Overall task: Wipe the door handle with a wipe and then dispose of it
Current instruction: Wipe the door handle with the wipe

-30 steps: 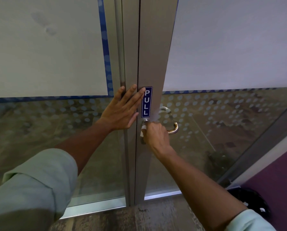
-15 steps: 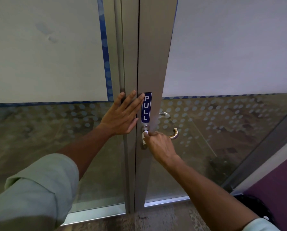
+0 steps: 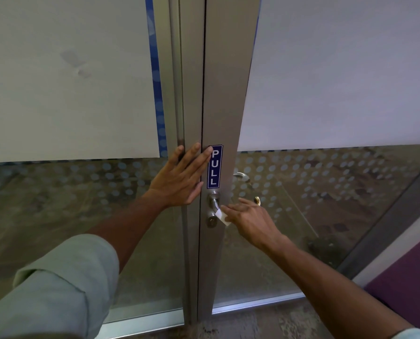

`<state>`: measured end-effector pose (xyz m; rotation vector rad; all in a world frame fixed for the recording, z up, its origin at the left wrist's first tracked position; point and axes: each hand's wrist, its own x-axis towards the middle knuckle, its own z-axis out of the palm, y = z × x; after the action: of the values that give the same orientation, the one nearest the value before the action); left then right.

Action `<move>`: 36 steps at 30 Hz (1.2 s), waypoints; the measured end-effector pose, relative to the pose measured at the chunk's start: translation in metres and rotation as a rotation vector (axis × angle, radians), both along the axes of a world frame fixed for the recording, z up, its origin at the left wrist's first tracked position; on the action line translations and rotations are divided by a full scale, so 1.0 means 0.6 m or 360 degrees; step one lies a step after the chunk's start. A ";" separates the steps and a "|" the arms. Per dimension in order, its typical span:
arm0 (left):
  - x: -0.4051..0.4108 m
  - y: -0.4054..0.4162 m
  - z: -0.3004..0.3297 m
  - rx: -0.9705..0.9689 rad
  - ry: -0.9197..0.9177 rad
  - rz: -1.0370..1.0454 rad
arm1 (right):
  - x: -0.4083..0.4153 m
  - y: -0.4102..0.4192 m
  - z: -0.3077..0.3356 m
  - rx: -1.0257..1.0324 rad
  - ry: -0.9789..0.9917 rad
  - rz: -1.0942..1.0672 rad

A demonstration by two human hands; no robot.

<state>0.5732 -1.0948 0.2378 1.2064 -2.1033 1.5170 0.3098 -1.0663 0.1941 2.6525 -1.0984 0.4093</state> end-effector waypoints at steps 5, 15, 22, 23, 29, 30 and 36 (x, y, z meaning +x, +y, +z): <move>0.001 0.000 -0.001 0.0012 -0.0006 0.0010 | -0.016 -0.018 0.002 -0.0010 0.0050 0.0133; -0.001 -0.003 -0.003 -0.0031 0.0018 -0.0009 | -0.078 -0.052 0.010 0.0066 0.0178 0.0272; 0.000 -0.003 -0.007 -0.0046 0.0002 -0.0010 | -0.123 -0.067 0.011 0.0232 0.0237 0.0220; 0.000 -0.002 -0.006 -0.0045 -0.0006 -0.0009 | -0.126 -0.070 0.018 0.0249 0.0275 0.0221; 0.001 -0.006 -0.010 -0.0054 0.0016 -0.0014 | -0.144 -0.095 0.041 0.0336 0.0491 0.0235; 0.002 -0.007 -0.010 -0.0063 0.0007 -0.0010 | -0.146 -0.099 0.040 0.0317 0.0501 0.0254; 0.002 -0.008 -0.011 -0.0072 -0.0003 0.0019 | -0.155 -0.114 0.042 0.0287 0.0473 0.0310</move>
<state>0.5742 -1.0996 0.2314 1.2040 -2.0551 1.5626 0.2165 -1.1349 0.2191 2.8671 -0.8246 -0.0556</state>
